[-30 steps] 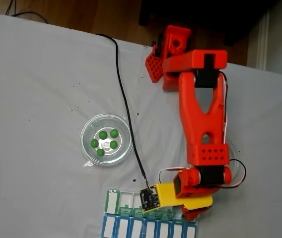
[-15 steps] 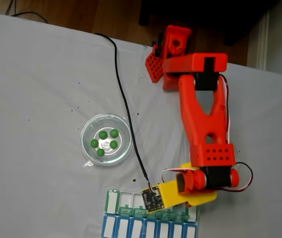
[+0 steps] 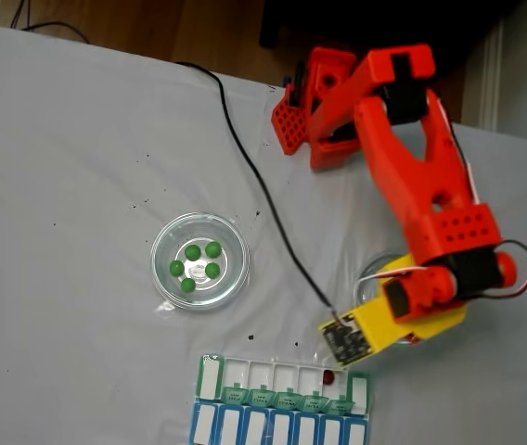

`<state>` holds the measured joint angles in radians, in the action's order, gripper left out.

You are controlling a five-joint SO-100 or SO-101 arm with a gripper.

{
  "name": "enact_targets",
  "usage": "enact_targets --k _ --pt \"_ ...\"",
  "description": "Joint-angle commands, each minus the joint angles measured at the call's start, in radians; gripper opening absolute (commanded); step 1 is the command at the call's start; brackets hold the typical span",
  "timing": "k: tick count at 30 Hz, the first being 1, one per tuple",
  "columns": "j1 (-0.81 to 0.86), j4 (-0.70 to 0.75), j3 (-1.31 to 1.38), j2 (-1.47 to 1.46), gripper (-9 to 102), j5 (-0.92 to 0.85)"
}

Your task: Sort medicines into box.

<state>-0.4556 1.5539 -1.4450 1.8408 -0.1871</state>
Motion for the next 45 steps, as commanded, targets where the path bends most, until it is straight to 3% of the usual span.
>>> enact_targets --k 1,14,25,45 --pt "-0.072 -0.015 -0.060 0.097 2 0.003" --pt "-0.144 -0.158 -0.272 0.117 2 0.032" --pt "-0.161 -0.259 -0.353 0.120 16 0.058" --pt "-0.193 -0.411 -0.459 0.089 17 0.101"
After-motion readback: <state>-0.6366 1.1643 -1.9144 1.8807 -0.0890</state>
